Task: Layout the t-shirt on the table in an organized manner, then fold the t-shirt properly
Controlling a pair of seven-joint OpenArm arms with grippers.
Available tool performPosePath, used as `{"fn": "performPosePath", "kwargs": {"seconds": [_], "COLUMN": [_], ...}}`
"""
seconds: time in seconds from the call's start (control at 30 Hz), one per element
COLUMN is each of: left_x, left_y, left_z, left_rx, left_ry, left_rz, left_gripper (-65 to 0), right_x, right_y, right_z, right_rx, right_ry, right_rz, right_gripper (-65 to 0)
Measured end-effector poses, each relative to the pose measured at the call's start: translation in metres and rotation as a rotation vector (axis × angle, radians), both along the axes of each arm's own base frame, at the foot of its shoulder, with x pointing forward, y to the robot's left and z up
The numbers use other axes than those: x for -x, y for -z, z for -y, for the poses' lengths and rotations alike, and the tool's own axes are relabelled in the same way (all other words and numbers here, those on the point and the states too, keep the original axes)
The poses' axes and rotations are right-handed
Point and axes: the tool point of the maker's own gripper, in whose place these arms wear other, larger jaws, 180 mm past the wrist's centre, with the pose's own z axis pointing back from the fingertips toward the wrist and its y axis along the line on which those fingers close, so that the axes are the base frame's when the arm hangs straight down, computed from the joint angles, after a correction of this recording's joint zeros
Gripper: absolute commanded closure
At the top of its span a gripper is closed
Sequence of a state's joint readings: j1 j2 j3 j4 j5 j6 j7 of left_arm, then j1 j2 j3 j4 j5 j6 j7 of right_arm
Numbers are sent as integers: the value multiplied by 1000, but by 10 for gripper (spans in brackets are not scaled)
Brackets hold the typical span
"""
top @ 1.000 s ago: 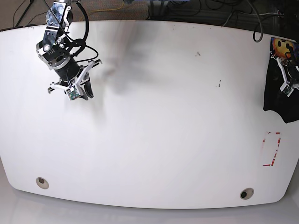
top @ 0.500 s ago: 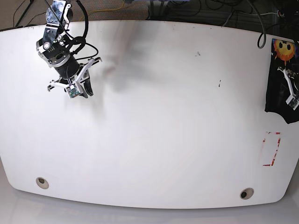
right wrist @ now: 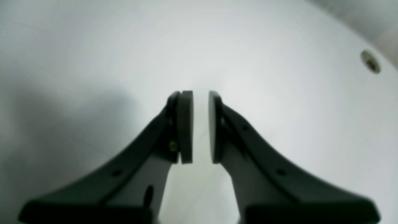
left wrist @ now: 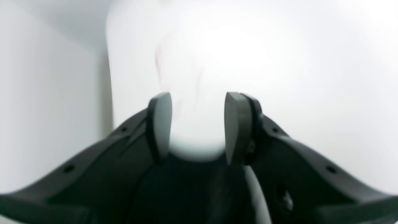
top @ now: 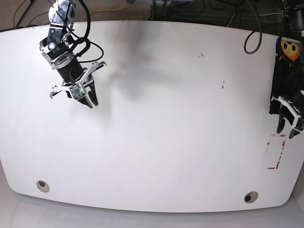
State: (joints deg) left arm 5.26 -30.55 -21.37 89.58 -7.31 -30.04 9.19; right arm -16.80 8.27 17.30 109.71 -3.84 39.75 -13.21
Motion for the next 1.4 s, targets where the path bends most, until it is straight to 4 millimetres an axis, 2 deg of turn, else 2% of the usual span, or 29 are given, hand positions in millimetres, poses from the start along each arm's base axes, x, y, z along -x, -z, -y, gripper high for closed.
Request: {"fn": "performPosePath", "kwargs": {"seconds": [0.1, 0.13, 0.17, 0.27, 0.4, 0.53, 0.63, 0.77, 0.87, 0.93, 1.13, 1.4], "left_x": [5, 11, 13, 31, 57, 87, 118, 165, 200, 216, 276, 345], "left_y": [9, 18, 18, 34, 38, 42, 60, 85, 101, 107, 126, 135], "left_z": [20, 27, 34, 56, 91, 117, 126, 138, 148, 154, 178, 197], "left_rx": [20, 38, 67, 113, 175, 239, 274, 315, 347, 360, 401, 445], "left_ry": [22, 22, 20, 17, 41, 45, 13, -38, -53, -62, -42, -45], "left_rz": [56, 50, 87, 77, 78, 60, -9, -132, -224, -262, -435, -617], "left_gripper": [-247, -247, -247, -247, -247, -247, -247, -247, -247, -247, -247, -247], "right_x": [2, 2, 2, 1, 14, 41, 66, 100, 132, 150, 202, 257], "right_y": [2, 4, 5, 10, 17, 35, 49, 56, 67, 73, 81, 78], "right_z": [-9, -8, -8, 3, 15, 24, 23, 18, 18, 20, 16, 0], "right_rx": [-41, -44, -59, -87, -99, -90, -129, -230, -240, -232, -236, -267], "right_ry": [-21, -9, -4, 53, 96, 132, 148, 176, 194, 205, 224, 258], "right_rz": [37, 45, 58, 89, 102, 40, -31, -95, -176, -223, -339, -459], "right_gripper": [-81, -81, -81, -81, -81, -78, -76, -75, -75, -73, -73, -73]}}
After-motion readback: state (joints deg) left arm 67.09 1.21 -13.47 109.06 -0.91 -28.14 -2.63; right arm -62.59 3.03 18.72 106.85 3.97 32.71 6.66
